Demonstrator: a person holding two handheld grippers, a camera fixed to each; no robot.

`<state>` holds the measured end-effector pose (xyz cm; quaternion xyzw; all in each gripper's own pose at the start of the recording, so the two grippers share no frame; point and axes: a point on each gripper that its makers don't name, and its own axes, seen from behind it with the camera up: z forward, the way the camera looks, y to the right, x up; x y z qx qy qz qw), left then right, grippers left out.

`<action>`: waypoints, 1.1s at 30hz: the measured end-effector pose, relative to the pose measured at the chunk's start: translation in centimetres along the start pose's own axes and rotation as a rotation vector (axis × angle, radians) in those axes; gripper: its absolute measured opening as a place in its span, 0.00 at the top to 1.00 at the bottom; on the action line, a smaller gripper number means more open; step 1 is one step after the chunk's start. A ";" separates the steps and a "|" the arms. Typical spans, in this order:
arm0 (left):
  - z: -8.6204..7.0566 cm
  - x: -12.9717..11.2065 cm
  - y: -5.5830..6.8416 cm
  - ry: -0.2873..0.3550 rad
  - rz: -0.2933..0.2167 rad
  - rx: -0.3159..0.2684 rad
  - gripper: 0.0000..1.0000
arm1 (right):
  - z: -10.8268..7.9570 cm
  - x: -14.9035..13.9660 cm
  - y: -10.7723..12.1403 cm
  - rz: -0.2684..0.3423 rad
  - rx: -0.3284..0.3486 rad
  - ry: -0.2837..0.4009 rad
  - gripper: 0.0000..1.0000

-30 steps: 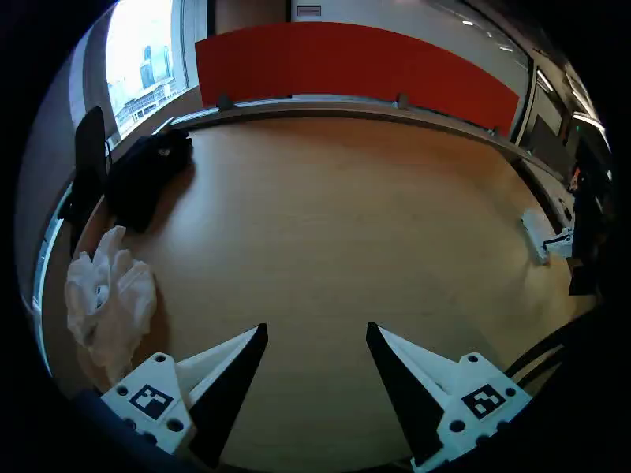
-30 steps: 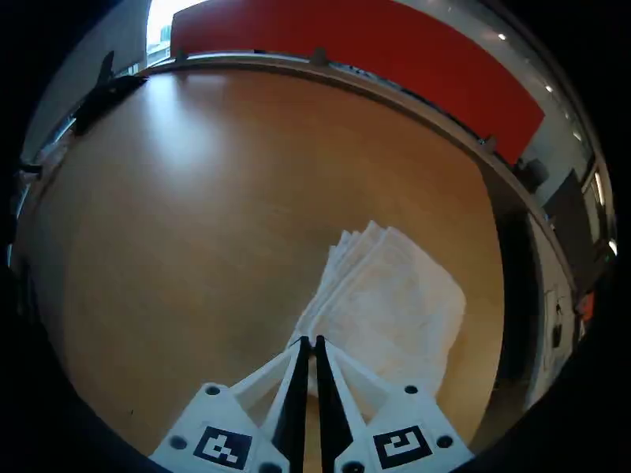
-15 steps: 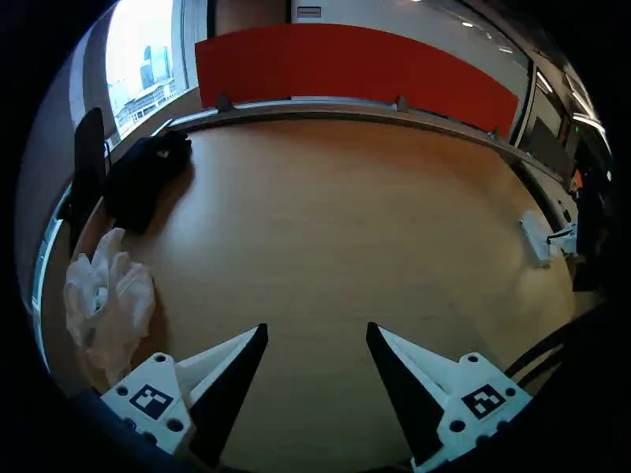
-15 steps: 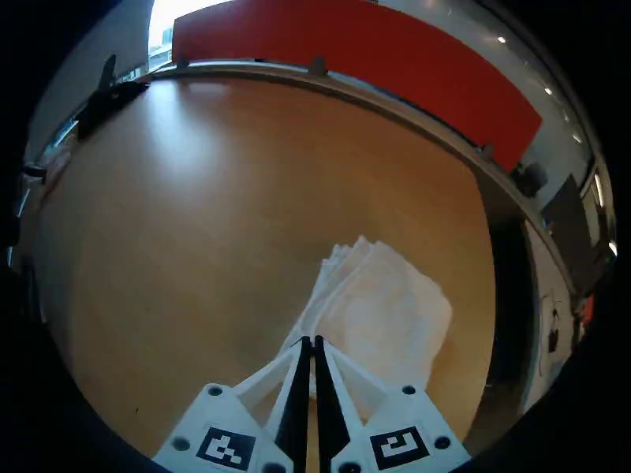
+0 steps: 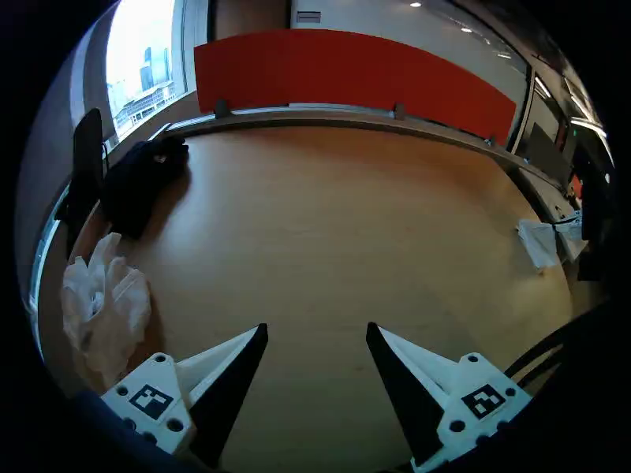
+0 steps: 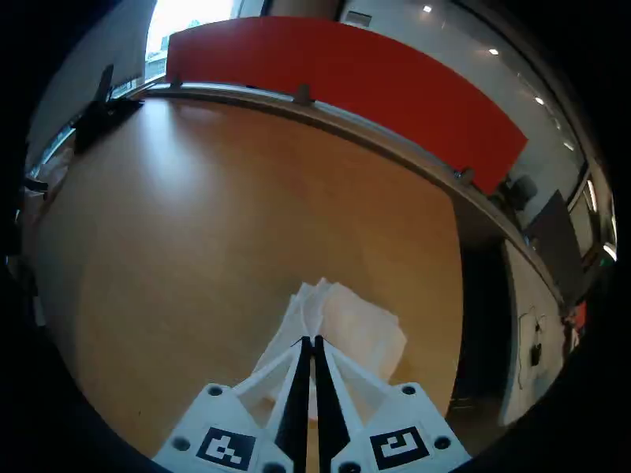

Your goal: Fold towel

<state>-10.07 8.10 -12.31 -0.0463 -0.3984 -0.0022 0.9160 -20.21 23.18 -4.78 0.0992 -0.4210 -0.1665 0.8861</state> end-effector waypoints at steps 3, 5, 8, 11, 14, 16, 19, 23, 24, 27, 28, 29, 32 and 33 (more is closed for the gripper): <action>0.0 0.1 0.0 0.004 -0.001 -0.002 0.07 | -0.4 0.0 0.3 -0.003 -0.007 0.001 0.95; 0.0 0.2 0.0 0.005 0.001 -0.002 0.07 | -0.6 -0.1 0.4 -0.003 -0.010 0.001 0.95; -0.1 0.2 -0.1 0.006 0.002 -0.002 0.07 | -0.9 -0.3 0.5 0.001 -0.014 0.002 0.95; -0.1 0.3 -0.1 0.006 0.004 -0.002 0.07 | -1.2 -0.4 0.5 0.007 -0.015 0.003 0.95; -0.1 0.3 -0.2 0.007 0.005 -0.002 0.07 | -1.5 -0.6 0.5 0.009 -0.015 0.002 0.95; -0.1 0.3 -0.2 0.007 0.006 -0.002 0.07 | -1.7 -0.8 0.5 0.008 -0.015 0.001 0.95; -0.1 0.4 -0.2 0.008 0.007 -0.002 0.07 | -1.9 -1.0 0.6 0.005 -0.016 -0.002 0.94; -0.1 0.3 -0.2 0.007 0.007 -0.003 0.07 | -1.9 -1.3 0.5 0.007 -0.015 -0.005 0.94; -0.1 0.3 -0.2 0.007 0.007 -0.003 0.07 | -2.0 -1.3 0.5 0.007 -0.014 -0.006 0.94; 0.0 0.3 -0.1 0.007 0.008 -0.003 0.07 | -1.9 -1.5 0.4 0.007 -0.013 -0.009 0.94; 0.0 0.3 -0.1 0.007 0.009 -0.003 0.07 | -1.9 -1.6 0.4 0.006 -0.013 -0.011 0.94; -0.1 0.4 -0.1 0.007 0.009 -0.003 0.07 | -1.9 -1.7 0.4 0.005 -0.013 -0.013 0.94; -0.1 0.4 -0.1 0.007 0.009 -0.003 0.07 | -1.7 -1.8 0.4 0.003 -0.015 -0.017 0.94; -0.1 0.4 -0.1 0.007 0.009 -0.002 0.07 | -1.7 -1.9 0.4 0.003 -0.016 -0.018 0.94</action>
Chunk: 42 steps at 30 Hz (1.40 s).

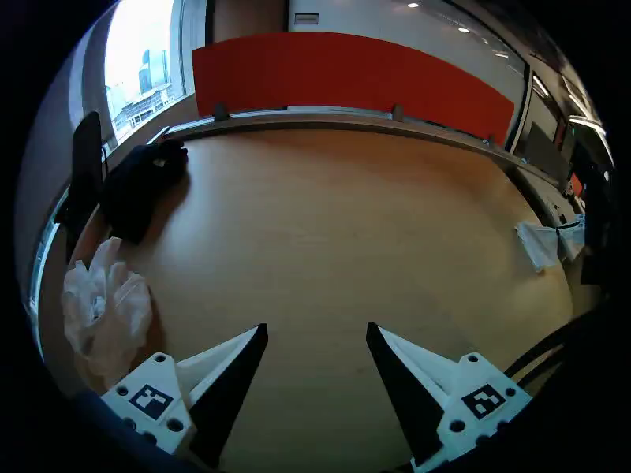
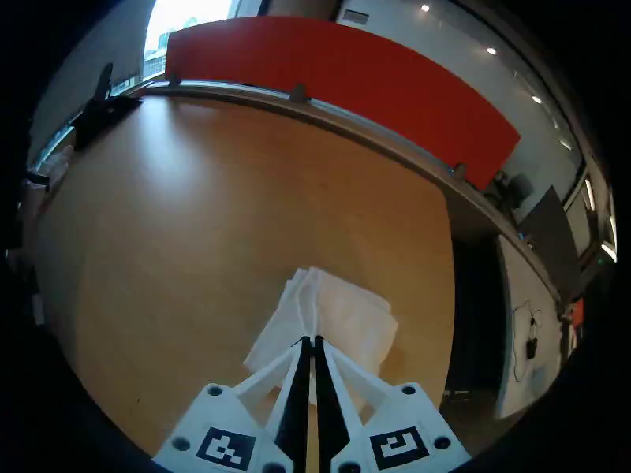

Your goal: Fold towel

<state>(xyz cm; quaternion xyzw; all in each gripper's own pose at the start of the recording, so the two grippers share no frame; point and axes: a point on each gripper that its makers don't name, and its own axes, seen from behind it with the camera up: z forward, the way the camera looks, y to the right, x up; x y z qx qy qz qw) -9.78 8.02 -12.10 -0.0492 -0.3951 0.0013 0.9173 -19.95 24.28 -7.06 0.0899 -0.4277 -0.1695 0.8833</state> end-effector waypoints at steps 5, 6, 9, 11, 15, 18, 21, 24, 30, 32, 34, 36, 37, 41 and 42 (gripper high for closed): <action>-0.1 -0.1 -0.1 -0.002 -0.002 0.003 0.07 | 0.2 -0.3 -0.1 0.003 -0.007 -0.004 0.92; -0.1 -0.1 -0.1 -0.003 -0.002 0.004 0.07 | 0.3 -0.3 -0.1 0.005 -0.007 -0.004 0.90; -0.1 -0.2 -0.1 -0.004 -0.002 0.005 0.07 | 0.4 -0.4 -0.1 0.012 -0.011 -0.004 0.78; -0.1 -0.2 -0.1 -0.004 -0.002 0.005 0.07 | 0.4 -0.5 0.0 0.017 -0.014 -0.005 0.68; -0.1 -0.2 -0.1 -0.004 -0.002 0.005 0.07 | 0.5 -0.6 0.3 0.027 -0.024 -0.010 0.39; -0.1 -0.1 -0.1 -0.003 -0.002 0.005 0.07 | 0.5 -0.6 0.6 0.035 -0.040 -0.009 0.14; -0.1 -0.1 -0.1 -0.003 -0.003 0.005 0.07 | 0.6 -0.6 0.7 0.044 -0.049 -0.008 0.00; -0.1 -0.1 -0.1 -0.003 -0.003 0.005 0.07 | 0.7 -0.6 0.6 0.052 -0.051 -0.007 0.00; 0.0 0.1 -0.2 -0.002 -0.003 0.004 0.07 | 0.7 -0.4 0.4 0.056 -0.054 -0.005 0.00; 0.0 0.1 -0.2 0.000 -0.004 0.003 0.07 | 0.8 -0.1 0.2 0.062 -0.055 0.001 0.00; 0.1 0.3 -0.3 0.002 -0.003 0.002 0.07 | 0.8 0.2 0.1 0.071 -0.056 0.010 0.00; 0.1 0.4 -0.3 0.005 -0.003 0.002 0.07 | 0.8 0.6 0.0 0.082 -0.057 0.021 0.00; 0.1 0.6 -0.3 0.008 -0.002 0.001 0.07 | 0.9 0.8 -0.1 0.091 -0.059 0.028 0.00; 0.1 1.1 -0.4 0.018 0.000 0.002 0.07 | 0.9 1.8 -0.3 0.130 -0.066 0.059 0.00; 0.1 1.3 -0.5 0.020 0.000 0.002 0.07 | 0.9 2.1 -0.3 0.142 -0.068 0.068 0.00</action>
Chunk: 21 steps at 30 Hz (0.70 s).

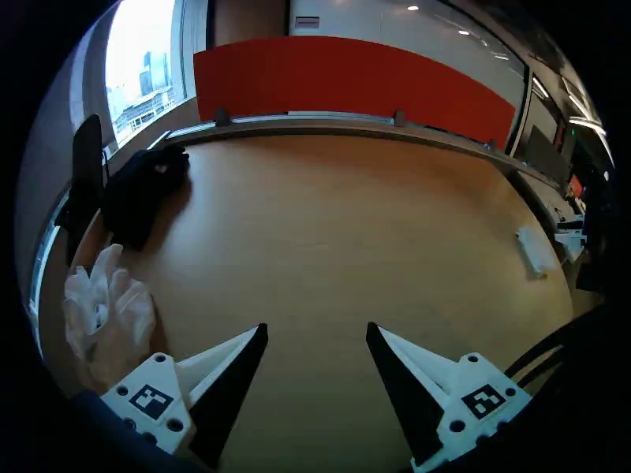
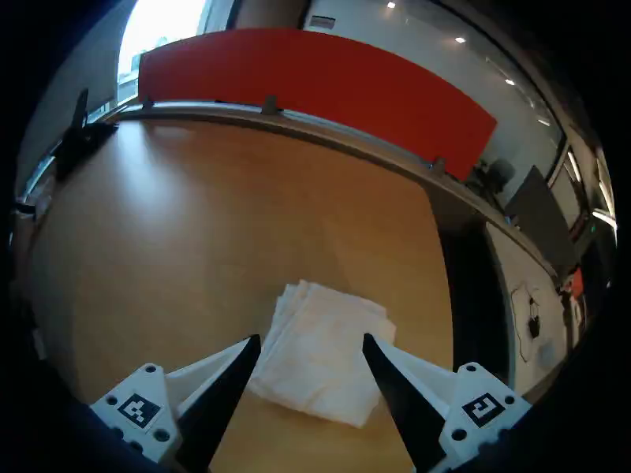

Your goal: Fold towel

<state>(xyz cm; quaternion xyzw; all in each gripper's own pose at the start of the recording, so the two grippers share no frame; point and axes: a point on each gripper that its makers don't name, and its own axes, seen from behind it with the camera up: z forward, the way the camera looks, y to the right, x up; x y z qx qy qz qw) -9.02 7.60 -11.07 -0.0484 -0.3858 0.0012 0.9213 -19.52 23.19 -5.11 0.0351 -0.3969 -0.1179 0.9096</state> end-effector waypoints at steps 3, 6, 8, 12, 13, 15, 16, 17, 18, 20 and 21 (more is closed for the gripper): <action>0.1 0.4 -0.1 0.008 0.000 -0.001 0.07 | 0.1 0.7 -0.3 0.051 -0.006 0.024 0.00; 0.3 0.9 -0.1 0.015 -0.002 -0.003 0.07 | 0.2 1.2 -0.7 0.114 -0.002 0.046 0.00; 0.4 1.2 -0.1 0.022 -0.002 -0.006 0.07 | 0.3 1.5 -1.0 0.158 -0.001 0.060 0.00; 0.7 1.8 -0.2 0.032 0.004 -0.008 0.07 | 0.4 1.9 -1.3 0.230 -0.004 0.088 0.00; 0.8 2.0 -0.2 0.035 0.006 -0.009 0.07 | 0.4 2.1 -1.4 0.242 -0.004 0.096 0.00; 0.9 2.4 -0.2 0.042 0.010 -0.011 0.07 | 0.4 2.3 -1.5 0.262 -0.004 0.110 0.00; 1.0 2.7 -0.3 0.050 0.012 -0.011 0.07 | 0.4 2.4 -1.6 0.270 -0.006 0.116 0.00; 1.0 3.1 -0.3 0.057 0.014 -0.012 0.07 | 0.4 2.6 -1.6 0.276 -0.007 0.122 0.00; 1.1 3.4 -0.3 0.065 0.016 -0.012 0.07 | 0.4 2.7 -1.6 0.282 -0.008 0.128 0.00; 1.2 4.3 -0.4 0.092 0.020 -0.012 0.07 | 0.3 3.1 -1.7 0.290 -0.011 0.145 0.00; 1.2 4.8 -0.5 0.105 0.021 -0.013 0.07 | 0.2 3.3 -1.8 0.293 -0.013 0.154 0.00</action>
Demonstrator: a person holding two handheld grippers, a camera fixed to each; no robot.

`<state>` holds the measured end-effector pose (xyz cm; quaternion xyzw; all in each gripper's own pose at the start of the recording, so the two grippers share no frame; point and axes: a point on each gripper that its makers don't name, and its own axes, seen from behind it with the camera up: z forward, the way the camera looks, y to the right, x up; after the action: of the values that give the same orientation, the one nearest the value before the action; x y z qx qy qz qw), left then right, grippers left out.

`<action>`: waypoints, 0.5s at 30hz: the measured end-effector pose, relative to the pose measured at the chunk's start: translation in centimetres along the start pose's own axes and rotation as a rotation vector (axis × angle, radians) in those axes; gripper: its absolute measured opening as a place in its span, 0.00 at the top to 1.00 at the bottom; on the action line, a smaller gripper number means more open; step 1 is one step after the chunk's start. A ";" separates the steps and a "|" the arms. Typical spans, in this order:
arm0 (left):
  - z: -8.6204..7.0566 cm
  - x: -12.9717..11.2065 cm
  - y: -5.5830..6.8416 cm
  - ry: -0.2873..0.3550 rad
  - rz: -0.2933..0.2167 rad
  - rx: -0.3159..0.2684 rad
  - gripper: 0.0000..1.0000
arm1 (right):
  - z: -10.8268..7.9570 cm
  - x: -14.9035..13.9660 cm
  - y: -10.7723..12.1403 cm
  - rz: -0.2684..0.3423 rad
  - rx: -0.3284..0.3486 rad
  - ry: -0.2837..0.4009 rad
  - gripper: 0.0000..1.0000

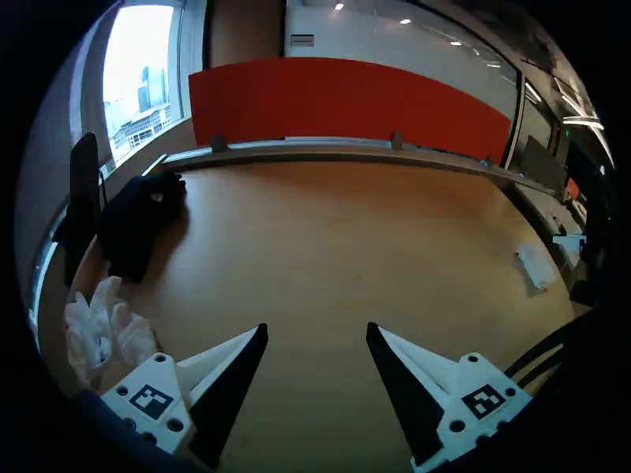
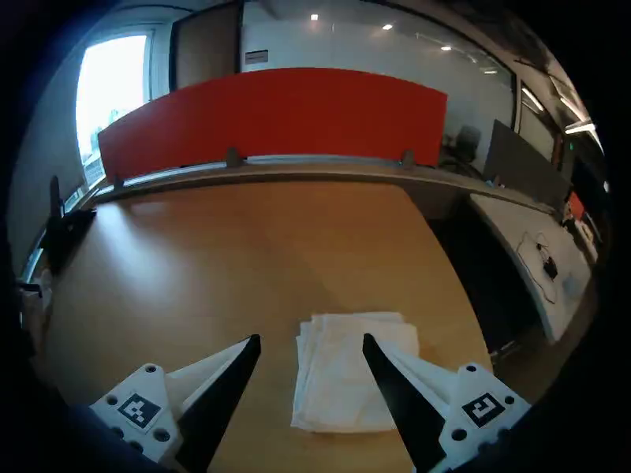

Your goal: Fold towel

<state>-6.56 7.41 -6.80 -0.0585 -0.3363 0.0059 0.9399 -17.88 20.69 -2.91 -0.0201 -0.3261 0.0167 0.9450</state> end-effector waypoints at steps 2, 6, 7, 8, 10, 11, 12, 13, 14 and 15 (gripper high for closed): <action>0.2 0.9 -0.1 0.026 0.003 -0.003 0.07 | -0.1 0.5 -0.2 0.004 -0.003 0.022 0.00; 0.6 2.6 -0.2 0.071 0.004 -0.006 0.07 | -0.3 1.8 -0.5 0.010 -0.012 0.073 0.00; 0.8 3.1 -0.3 0.086 0.004 -0.003 0.07 | -0.4 2.2 -0.7 0.014 -0.014 0.091 0.00; 0.9 3.5 -0.5 0.099 0.004 0.000 0.07 | -0.5 2.6 -0.8 0.017 -0.016 0.106 0.00; 1.0 4.4 -0.7 0.126 0.005 0.005 0.07 | -0.8 3.5 -1.2 0.027 -0.018 0.141 0.00; 1.1 4.8 -0.8 0.138 0.006 0.007 0.07 | -0.9 4.0 -1.4 0.032 -0.018 0.157 0.00; 1.2 5.3 -0.9 0.151 0.007 0.009 0.07 | -1.0 4.4 -1.5 0.038 -0.018 0.174 0.00; 1.3 5.7 -1.0 0.165 0.008 0.011 0.07 | -1.1 4.9 -1.7 0.044 -0.020 0.193 0.00; 1.4 6.2 -1.1 0.178 0.009 0.012 0.07 | -1.1 5.4 -1.9 0.050 -0.021 0.209 0.00; 1.4 6.6 -1.2 0.191 0.010 0.013 0.07 | -1.2 5.8 -2.1 0.056 -0.024 0.225 0.00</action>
<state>-2.39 6.74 -1.40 -0.0543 -0.2447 0.0072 0.9680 -12.57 18.82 -0.20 -0.0421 -0.2173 0.0368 0.9745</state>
